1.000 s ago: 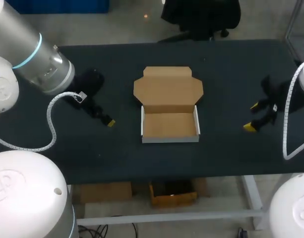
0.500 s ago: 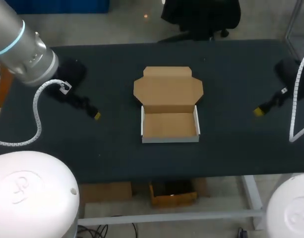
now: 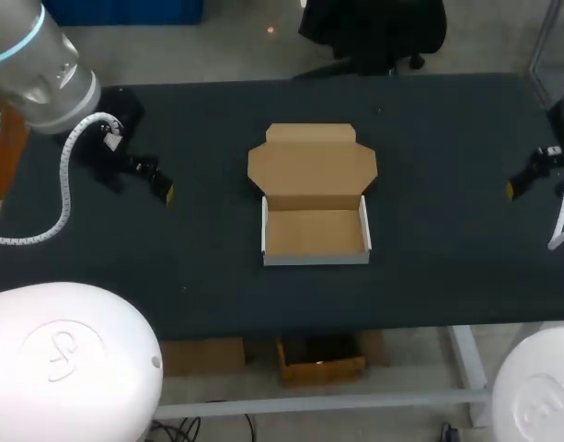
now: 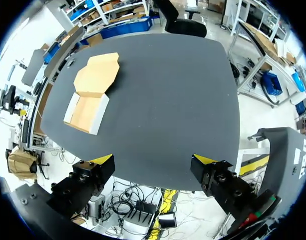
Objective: Assemble the packaging by folding the flat box into shape, placing the metal phone stand inside, and closing the box properly
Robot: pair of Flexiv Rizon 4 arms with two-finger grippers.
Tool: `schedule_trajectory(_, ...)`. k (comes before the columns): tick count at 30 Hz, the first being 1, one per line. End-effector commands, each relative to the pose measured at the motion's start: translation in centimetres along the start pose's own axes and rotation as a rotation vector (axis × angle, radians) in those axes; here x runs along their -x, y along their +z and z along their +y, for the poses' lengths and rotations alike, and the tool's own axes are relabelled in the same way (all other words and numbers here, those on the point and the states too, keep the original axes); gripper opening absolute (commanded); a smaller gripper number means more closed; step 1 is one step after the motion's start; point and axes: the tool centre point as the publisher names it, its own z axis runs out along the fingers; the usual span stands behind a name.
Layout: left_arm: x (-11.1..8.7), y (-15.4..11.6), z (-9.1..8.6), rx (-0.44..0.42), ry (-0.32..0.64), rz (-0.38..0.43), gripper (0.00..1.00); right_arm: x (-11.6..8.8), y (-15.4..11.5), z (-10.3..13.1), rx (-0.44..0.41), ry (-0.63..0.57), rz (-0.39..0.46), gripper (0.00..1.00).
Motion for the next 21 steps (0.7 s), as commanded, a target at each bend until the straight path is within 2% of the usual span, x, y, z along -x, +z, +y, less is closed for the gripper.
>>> schedule_trajectory(1, -0.5, -0.6, -0.4, 0.032, -0.034, -0.047, 1.00, 0.8, -0.4, 0.1, -0.009, 0.055, -0.115, 1.00)
schedule_trajectory(13, -0.6, -2.3, 0.2, 0.063, -0.166, -0.110, 1.00, 2.3, -1.7, 0.4, -0.005, 0.093, -0.116, 1.00)
schedule_trajectory(21, 0.2, -2.2, 0.1, 0.059, -0.212, -0.093, 1.00, 3.1, -1.1, 0.9, -0.017, 0.112, -0.103, 1.00)
